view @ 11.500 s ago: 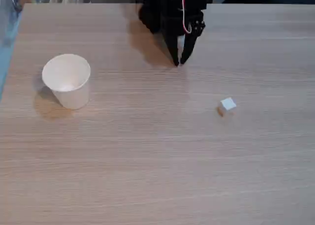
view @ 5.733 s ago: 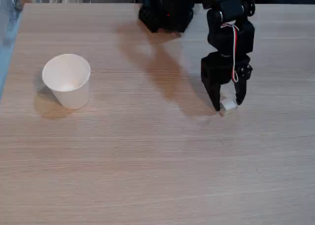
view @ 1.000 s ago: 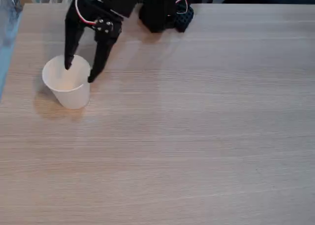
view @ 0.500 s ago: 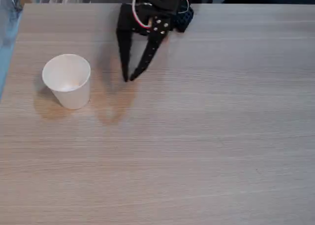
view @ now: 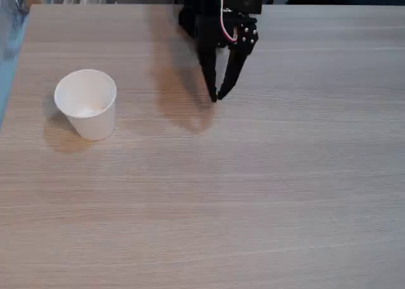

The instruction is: Grasp a block and put it in the bin.

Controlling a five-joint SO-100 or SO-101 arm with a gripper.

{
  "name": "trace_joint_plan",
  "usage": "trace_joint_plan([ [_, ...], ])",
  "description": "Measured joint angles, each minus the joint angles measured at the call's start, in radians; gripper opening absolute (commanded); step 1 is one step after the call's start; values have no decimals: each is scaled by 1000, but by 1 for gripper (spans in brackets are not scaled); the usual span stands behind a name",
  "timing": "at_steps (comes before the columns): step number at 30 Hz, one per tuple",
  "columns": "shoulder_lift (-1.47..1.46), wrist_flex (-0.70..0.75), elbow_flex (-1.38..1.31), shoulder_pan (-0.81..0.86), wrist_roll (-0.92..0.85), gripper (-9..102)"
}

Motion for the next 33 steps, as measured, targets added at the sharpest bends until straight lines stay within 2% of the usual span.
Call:
trace_joint_plan([
  [11, 255, 77, 265, -71, -48, 0],
  [16, 393, 170, 339, -75, -52, 0],
  [33, 313, 302, 339, -172, 58, 0],
])
